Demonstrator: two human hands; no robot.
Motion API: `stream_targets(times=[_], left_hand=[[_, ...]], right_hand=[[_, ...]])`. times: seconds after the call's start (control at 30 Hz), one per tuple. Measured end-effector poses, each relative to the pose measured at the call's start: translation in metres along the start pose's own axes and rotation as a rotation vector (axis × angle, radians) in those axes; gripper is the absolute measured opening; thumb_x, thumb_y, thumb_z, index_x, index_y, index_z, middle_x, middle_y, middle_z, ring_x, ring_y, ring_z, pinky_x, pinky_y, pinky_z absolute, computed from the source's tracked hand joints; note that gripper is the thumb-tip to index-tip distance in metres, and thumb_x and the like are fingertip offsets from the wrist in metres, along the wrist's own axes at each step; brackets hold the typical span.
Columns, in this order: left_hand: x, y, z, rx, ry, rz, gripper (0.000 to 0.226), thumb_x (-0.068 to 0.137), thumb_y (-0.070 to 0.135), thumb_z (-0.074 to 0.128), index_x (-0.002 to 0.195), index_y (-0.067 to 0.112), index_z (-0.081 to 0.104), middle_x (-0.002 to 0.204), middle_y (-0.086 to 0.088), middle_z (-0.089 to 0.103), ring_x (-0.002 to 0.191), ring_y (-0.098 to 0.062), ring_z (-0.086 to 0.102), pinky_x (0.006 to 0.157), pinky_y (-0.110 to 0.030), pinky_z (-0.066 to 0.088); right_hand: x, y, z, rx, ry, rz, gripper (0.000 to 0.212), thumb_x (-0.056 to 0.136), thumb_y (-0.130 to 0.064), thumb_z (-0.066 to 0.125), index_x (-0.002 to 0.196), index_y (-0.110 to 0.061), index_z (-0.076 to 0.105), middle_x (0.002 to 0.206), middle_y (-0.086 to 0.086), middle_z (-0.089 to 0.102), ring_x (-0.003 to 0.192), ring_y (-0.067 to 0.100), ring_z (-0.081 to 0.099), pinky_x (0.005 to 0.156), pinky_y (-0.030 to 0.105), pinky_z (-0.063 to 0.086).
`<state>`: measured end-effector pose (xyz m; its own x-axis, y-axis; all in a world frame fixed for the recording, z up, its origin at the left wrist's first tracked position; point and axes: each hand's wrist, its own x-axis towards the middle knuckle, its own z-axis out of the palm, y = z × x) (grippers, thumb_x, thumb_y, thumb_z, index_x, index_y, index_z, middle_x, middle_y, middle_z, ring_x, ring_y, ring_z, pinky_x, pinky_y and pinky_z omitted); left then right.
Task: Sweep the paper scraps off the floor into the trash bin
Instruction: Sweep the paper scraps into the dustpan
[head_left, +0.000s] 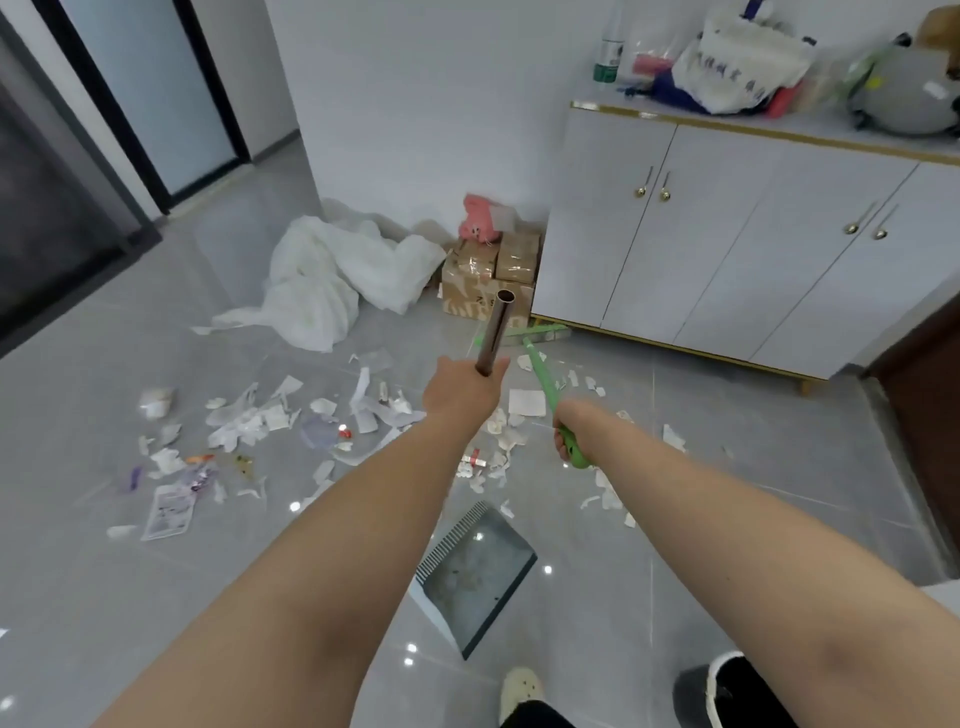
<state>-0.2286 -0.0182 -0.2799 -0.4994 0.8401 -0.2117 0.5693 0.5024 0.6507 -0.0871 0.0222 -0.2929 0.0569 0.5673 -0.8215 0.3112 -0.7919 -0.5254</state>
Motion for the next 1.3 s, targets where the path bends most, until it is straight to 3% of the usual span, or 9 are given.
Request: stream_targets(times=[0.33, 0.53, 0.6, 0.73, 0.87, 1.03, 1.13, 1.2, 1.3], left_hand=[[0.122, -0.074, -0.073, 0.038, 0.063, -0.186, 0.051, 0.093, 0.053, 0.044, 0.092, 0.007, 0.066, 0.076, -0.005, 0.059, 0.078, -0.027, 0.06, 0.068, -0.03, 0.043], [0.184, -0.099, -0.114, -0.09, -0.172, -0.237, 0.019, 0.088, 0.028, 0.05, 0.082, 0.012, 0.057, 0.079, -0.007, 0.061, 0.064, -0.024, 0.053, 0.068, -0.032, 0.051], [0.204, -0.108, -0.124, -0.089, -0.114, -0.287, 0.021, 0.086, 0.023, 0.054, 0.093, 0.005, 0.064, 0.081, -0.01, 0.064, 0.065, -0.025, 0.059, 0.074, -0.036, 0.057], [0.234, -0.117, -0.137, -0.057, 0.016, -0.304, 0.028, 0.087, 0.027, 0.06, 0.098, 0.001, 0.066, 0.081, -0.008, 0.061, 0.076, -0.027, 0.063, 0.075, -0.035, 0.054], [0.268, -0.123, -0.157, -0.166, 0.073, -0.345, 0.027, 0.087, 0.028, 0.059, 0.1, 0.006, 0.066, 0.089, -0.009, 0.066, 0.085, -0.028, 0.065, 0.076, -0.034, 0.052], [0.308, -0.147, -0.188, -0.211, 0.043, -0.316, 0.016, 0.084, 0.008, 0.045, 0.07, 0.014, 0.05, 0.068, -0.003, 0.05, 0.071, -0.025, 0.053, 0.061, -0.028, 0.042], [0.332, -0.171, -0.214, -0.235, 0.007, -0.266, 0.013, 0.087, 0.019, 0.051, 0.083, 0.009, 0.058, 0.075, -0.005, 0.057, 0.07, -0.024, 0.055, 0.064, -0.029, 0.044], [0.351, -0.189, -0.235, -0.227, -0.028, -0.218, 0.028, 0.09, 0.032, 0.052, 0.091, 0.007, 0.065, 0.084, -0.008, 0.065, 0.076, -0.027, 0.063, 0.07, -0.031, 0.047], [0.379, -0.214, -0.269, -0.238, -0.094, -0.164, 0.032, 0.093, 0.038, 0.049, 0.078, 0.012, 0.059, 0.089, -0.006, 0.066, 0.065, -0.023, 0.065, 0.071, -0.029, 0.049]], right_hand=[[0.058, -0.11, 0.108, -0.14, -0.135, -0.039, 0.016, 0.092, 0.0, 0.038, 0.078, -0.007, 0.039, 0.064, 0.007, 0.038, 0.05, 0.014, 0.036, 0.034, 0.01, 0.033], [0.096, -0.18, 0.165, -0.233, -0.186, 0.007, 0.012, 0.097, -0.02, 0.049, 0.09, -0.012, 0.044, 0.071, 0.005, 0.043, 0.051, 0.012, 0.04, 0.032, 0.011, 0.037], [0.105, -0.198, 0.183, -0.297, -0.212, -0.005, 0.016, 0.097, -0.026, 0.051, 0.095, -0.012, 0.044, 0.071, 0.005, 0.042, 0.048, 0.012, 0.041, 0.031, 0.01, 0.035], [0.114, -0.226, 0.215, -0.361, -0.273, -0.024, 0.02, 0.1, -0.016, 0.041, 0.082, -0.008, 0.042, 0.068, 0.006, 0.042, 0.042, 0.013, 0.041, 0.032, 0.011, 0.036], [0.112, -0.247, 0.241, -0.441, -0.315, -0.059, 0.021, 0.101, -0.007, 0.035, 0.081, -0.003, 0.041, 0.066, 0.012, 0.047, 0.053, 0.018, 0.044, 0.042, 0.025, 0.046], [0.106, -0.259, 0.278, -0.551, -0.283, -0.066, 0.016, 0.098, -0.003, 0.031, 0.085, -0.005, 0.039, 0.065, 0.009, 0.042, 0.05, 0.015, 0.038, 0.041, 0.02, 0.033], [0.1, -0.264, 0.321, -0.551, -0.25, -0.052, 0.012, 0.096, -0.009, 0.035, 0.086, -0.006, 0.041, 0.063, 0.007, 0.042, 0.046, 0.013, 0.037, 0.035, 0.015, 0.032], [0.096, -0.267, 0.356, -0.531, -0.236, -0.046, 0.02, 0.099, -0.018, 0.04, 0.083, -0.008, 0.04, 0.062, 0.005, 0.04, 0.039, 0.011, 0.036, 0.032, 0.011, 0.031], [0.084, -0.272, 0.414, -0.519, -0.213, -0.087, 0.026, 0.101, -0.021, 0.044, 0.079, -0.007, 0.037, 0.061, 0.006, 0.038, 0.042, 0.013, 0.034, 0.034, 0.018, 0.031]])
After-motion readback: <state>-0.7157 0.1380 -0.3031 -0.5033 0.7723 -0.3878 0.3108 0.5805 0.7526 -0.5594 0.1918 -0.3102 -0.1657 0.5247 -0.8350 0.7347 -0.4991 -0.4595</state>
